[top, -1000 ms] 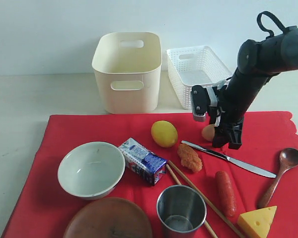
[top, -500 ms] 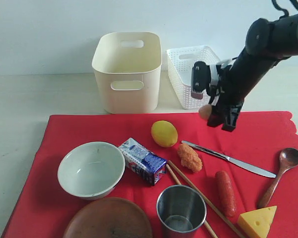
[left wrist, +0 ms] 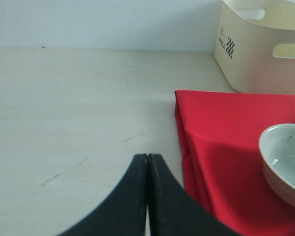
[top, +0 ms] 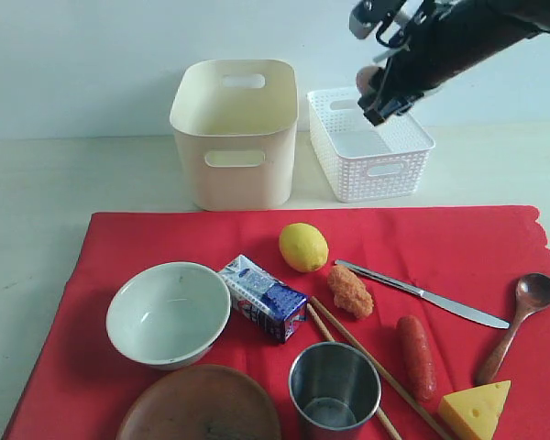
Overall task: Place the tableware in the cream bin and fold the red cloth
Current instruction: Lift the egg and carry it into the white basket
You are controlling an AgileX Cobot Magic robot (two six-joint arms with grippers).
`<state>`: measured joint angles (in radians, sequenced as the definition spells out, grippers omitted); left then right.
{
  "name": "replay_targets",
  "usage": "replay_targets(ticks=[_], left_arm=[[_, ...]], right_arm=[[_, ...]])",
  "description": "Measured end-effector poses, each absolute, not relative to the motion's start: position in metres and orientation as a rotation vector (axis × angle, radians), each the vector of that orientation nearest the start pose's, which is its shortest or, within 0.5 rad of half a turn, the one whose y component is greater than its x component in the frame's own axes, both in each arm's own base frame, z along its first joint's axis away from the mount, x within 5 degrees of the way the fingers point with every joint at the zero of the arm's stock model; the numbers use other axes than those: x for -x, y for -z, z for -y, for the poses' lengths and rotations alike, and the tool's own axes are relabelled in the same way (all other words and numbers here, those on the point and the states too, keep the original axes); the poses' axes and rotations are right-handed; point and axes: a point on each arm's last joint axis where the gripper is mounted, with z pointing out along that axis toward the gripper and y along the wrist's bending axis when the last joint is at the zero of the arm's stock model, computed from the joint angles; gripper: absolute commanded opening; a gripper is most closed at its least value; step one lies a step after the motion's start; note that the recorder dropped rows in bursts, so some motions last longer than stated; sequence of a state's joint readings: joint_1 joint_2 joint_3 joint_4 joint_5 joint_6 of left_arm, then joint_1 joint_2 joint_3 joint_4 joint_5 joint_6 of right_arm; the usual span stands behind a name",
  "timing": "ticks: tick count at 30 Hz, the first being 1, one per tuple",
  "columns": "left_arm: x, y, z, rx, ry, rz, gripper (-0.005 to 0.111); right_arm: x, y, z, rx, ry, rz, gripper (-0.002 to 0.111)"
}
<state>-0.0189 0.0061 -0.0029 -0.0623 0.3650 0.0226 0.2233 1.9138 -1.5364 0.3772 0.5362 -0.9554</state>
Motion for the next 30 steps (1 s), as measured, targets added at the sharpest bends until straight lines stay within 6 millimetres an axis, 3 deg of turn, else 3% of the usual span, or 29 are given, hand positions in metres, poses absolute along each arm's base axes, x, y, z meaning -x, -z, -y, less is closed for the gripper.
replay_targets(ticks=[4,7,11,15,21,30], left_arm=[[-0.053,-0.181,0.003,0.0,0.059,-1.851,0.0],[-0.053,-0.181,0.003,0.0,0.059,-1.851,0.0],[-0.053,-0.181,0.003,0.0,0.059,-1.851,0.0],[-0.053,-0.181,0.003,0.0,0.059,-1.851,0.0],[-0.053,-0.181,0.003,0.0,0.059,-1.851,0.0],[-0.053,-0.181,0.003,0.0,0.059,-1.851,0.0]], right_arm=[[-0.448,-0.273,-0.119,0.862,-0.091,-2.114,0.002],[-0.471,-0.266,-0.124,0.731,-0.149,-2.145,0.002],[-0.502,-0.246,-0.117,0.607,-0.186,-2.233,0.002],[-0.525,-0.207,-0.104,0.591,-0.164,-2.372,0.002],[-0.538,-0.168,-0.106,0.655,-0.173,-2.492,0.002],[-0.536,-0.144,-0.106,0.689,-0.181,-2.579,0.002]])
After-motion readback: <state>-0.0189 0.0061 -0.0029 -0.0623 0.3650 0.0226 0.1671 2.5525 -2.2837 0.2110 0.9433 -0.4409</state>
